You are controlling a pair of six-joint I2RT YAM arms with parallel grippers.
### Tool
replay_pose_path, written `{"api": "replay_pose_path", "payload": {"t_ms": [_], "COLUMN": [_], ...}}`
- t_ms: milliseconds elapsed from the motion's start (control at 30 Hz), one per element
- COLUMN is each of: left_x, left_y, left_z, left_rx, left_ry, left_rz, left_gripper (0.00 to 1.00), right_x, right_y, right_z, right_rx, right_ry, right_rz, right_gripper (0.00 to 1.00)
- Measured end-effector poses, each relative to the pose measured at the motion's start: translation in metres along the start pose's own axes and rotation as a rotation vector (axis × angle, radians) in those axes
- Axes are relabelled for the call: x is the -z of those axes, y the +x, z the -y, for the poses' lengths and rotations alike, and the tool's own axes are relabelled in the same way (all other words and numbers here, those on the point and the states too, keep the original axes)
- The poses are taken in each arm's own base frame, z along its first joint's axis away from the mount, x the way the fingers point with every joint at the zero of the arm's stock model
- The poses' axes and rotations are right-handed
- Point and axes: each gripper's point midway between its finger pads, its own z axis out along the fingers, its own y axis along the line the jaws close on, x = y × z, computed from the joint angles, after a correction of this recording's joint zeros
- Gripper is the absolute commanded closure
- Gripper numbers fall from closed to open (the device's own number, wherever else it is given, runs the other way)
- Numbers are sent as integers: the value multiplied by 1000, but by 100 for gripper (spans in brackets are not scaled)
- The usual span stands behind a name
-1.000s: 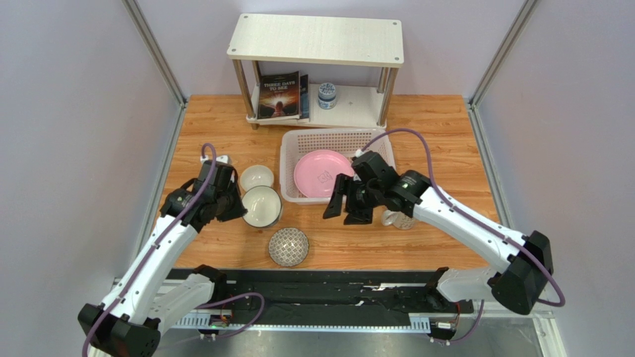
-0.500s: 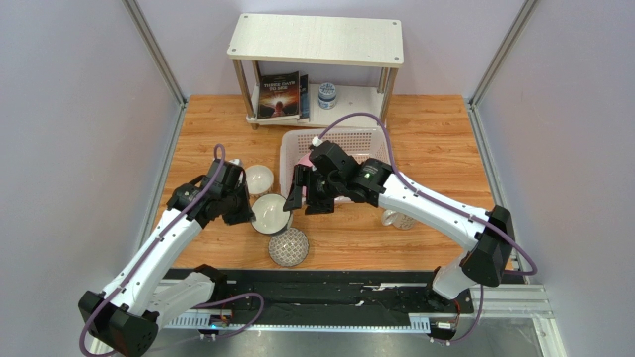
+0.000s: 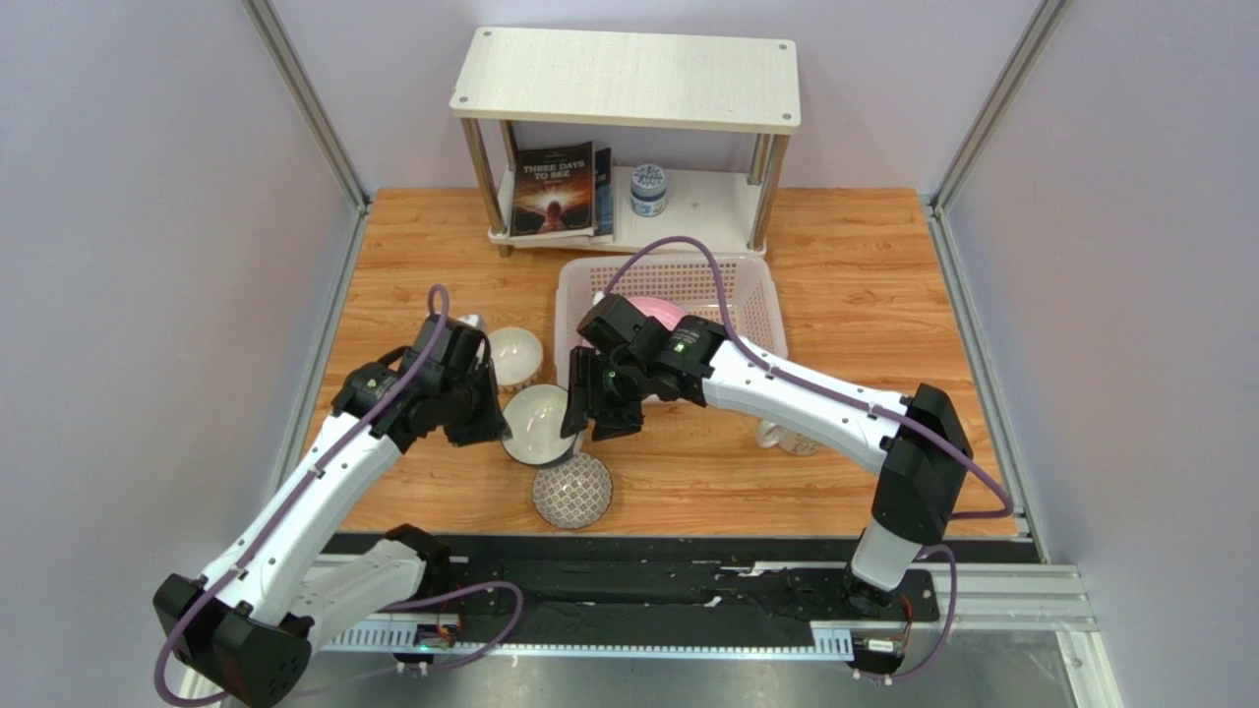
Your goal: Place the mixed dishes into the plastic bin
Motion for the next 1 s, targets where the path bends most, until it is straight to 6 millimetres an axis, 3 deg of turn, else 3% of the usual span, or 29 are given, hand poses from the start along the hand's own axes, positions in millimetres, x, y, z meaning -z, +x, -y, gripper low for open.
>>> {"api": "replay_pose_path", "payload": {"t_ms": [167,267,367,433,467,600,767,900,1000], "left_x": [3,9,9,9,9,19,57,66,58], "left_y": [1,-2,1,3,3,-2,-34,-43,-37], "left_z": [1,10,8,6,7,10,16,8,-1], "left_rx": [-6,-19,-23,-24,-24,-25,-31,-20,-14], "left_ry": [5,38,22,18,19,43,73,27,-13], "left_rz": [-5,3,-8,-14,-13,23,203,248,217], "left_gripper": [100,100,100,93,80,51,47,47,47], "right_x": [-2,-13,-20,-19,-17,-13,7,33,62], "right_y": [1,0,2,3,3,-2,-15,-45,-88], "right_z": [1,15,16,15,14,16,25,47,74], "right_rx": [12,4,6,13,16,34,70,46,-15], "right_ry": [30,98,107,112,117,137,168,197,218], "right_rz": [7,13,6,9,14,36,35,63,139], "right_gripper": [100,100,100,100,100,100,100,100,100]}}
